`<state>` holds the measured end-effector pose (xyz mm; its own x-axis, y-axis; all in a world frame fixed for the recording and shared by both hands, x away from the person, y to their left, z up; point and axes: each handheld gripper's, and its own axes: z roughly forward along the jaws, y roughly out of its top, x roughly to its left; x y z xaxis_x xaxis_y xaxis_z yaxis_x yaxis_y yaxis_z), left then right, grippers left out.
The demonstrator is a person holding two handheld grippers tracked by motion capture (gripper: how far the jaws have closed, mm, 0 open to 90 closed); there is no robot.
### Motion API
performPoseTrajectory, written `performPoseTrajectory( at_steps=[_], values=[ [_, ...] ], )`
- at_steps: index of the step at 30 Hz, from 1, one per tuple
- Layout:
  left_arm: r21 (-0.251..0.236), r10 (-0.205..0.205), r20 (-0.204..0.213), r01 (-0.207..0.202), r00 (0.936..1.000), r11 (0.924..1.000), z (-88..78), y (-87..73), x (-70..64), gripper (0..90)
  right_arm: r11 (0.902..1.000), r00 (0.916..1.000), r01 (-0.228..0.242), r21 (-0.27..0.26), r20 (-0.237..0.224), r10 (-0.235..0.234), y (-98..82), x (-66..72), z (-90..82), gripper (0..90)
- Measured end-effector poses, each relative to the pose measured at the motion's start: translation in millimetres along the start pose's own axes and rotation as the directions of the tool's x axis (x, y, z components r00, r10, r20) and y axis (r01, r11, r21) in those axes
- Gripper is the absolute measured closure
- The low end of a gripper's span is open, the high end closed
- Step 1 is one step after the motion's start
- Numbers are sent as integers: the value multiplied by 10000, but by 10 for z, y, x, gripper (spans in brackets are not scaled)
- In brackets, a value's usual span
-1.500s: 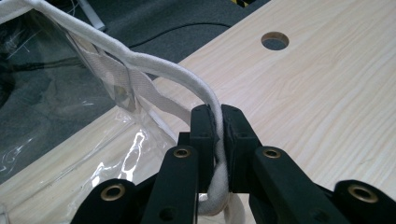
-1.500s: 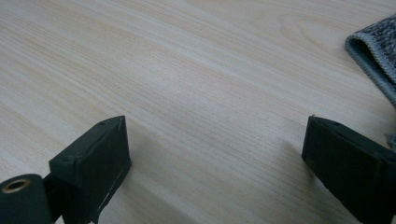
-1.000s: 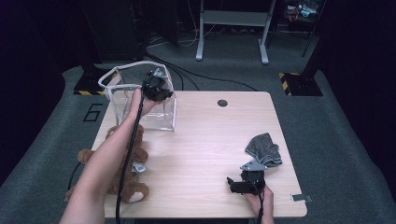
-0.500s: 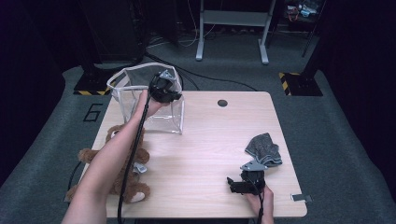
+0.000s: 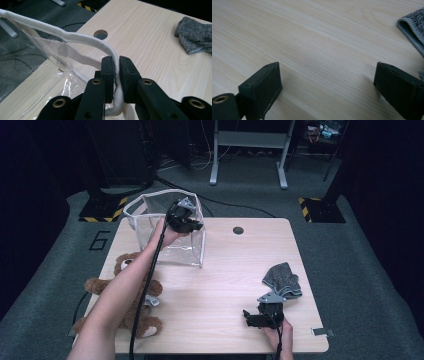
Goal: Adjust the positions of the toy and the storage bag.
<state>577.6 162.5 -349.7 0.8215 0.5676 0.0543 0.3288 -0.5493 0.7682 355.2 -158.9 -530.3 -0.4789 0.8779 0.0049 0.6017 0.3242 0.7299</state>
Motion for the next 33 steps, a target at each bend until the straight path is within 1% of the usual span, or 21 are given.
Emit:
performPoseTrajectory(
  at_steps=[2,4,8,9,11,14,15,16,18,20,21,22,23,24,25,26,27,29,30,31,33],
  values=[
    [-142,-263,-119,261,9996,9996,-27,-3,29,669,10000,10000,12,-5,-1,-12,0,-1,0,68],
    [-202,-518,-412,510,9978,9985,-80,-3,83,514,10000,10000,32,-19,6,-32,0,-3,2,68],
    [-372,-988,-911,958,9909,9947,-236,-42,187,369,10000,10000,27,-17,7,-27,0,-2,1,68],
    [-517,-1290,-1177,1237,9846,9910,-343,-82,272,324,10000,10000,9,-6,0,-9,0,0,0,68],
    [-577,-1358,-1248,1294,9828,9899,-378,-96,302,285,10000,10000,13,-4,4,-13,0,-1,0,68],
    [-824,-1890,-1921,1761,9630,9809,-513,-163,433,289,10000,10000,29,-5,7,-29,0,-2,0,68],
    [-930,-2162,-2320,1996,9484,9755,-590,-220,518,275,10000,10000,69,-21,10,-69,-1,-5,2,68],
    [-930,-2162,-2320,1996,9484,9755,-590,-220,518,275,10000,10000,19,-6,6,-19,0,-1,1,68],
    [-802,-2289,-2647,2152,9368,9733,-664,-278,598,263,10000,10000,25,-7,5,-25,0,-1,1,68],
    [-756,-2454,-2974,2335,9227,9694,-730,-342,674,241,10000,10000,62,8,-14,-62,-1,-3,0,68],
    [-856,-2678,-3375,2539,9024,9634,-805,-410,752,216,9999,9999,158,43,-42,-157,-2,-10,-4,68],
    [-856,-2678,-3375,2539,9024,9634,-805,-410,752,214,9999,9999,158,43,-42,-157,-2,-10,-4,68],
    [-1140,-2998,-3561,2773,8851,9540,-830,-444,784,214,9998,9998,172,40,-36,-172,-2,-11,-4,68],
    [-1053,-3060,-3686,2876,8778,9519,-877,-480,832,204,9998,9998,174,35,-37,-174,-2,-11,-4,68],
    [-1264,-3396,-3761,3154,8621,9405,-912,-514,873,190,9999,9999,162,42,-43,-162,-3,-10,-4,68],
    [-1383,-3615,-3854,3342,8490,9323,-954,-548,912,185,9999,9999,162,39,-46,-162,-3,-10,-3,68],
    [-1529,-3751,-4061,3428,8333,9269,-987,-579,943,183,9999,9999,160,42,-45,-160,-3,-10,-3,68],
    [-1612,-3948,-4347,3613,8095,9184,-1054,-636,1005,182,9998,9998,169,40,-38,-169,-2,-11,-4,68],
    [-1659,-4061,-4548,3726,7926,9130,-1087,-662,1031,182,9999,9998,168,40,-44,-168,-3,-10,-3,68],
    [-1659,-4106,-4689,3786,7820,9106,-1122,-686,1059,181,9998,9998,174,41,-37,-174,-2,-11,-4,68],
    [-1765,-4310,-4982,3987,7524,9000,-1156,-731,1102,182,9999,9999,161,45,-47,-161,-2,-9,-3,68]
  ],
)
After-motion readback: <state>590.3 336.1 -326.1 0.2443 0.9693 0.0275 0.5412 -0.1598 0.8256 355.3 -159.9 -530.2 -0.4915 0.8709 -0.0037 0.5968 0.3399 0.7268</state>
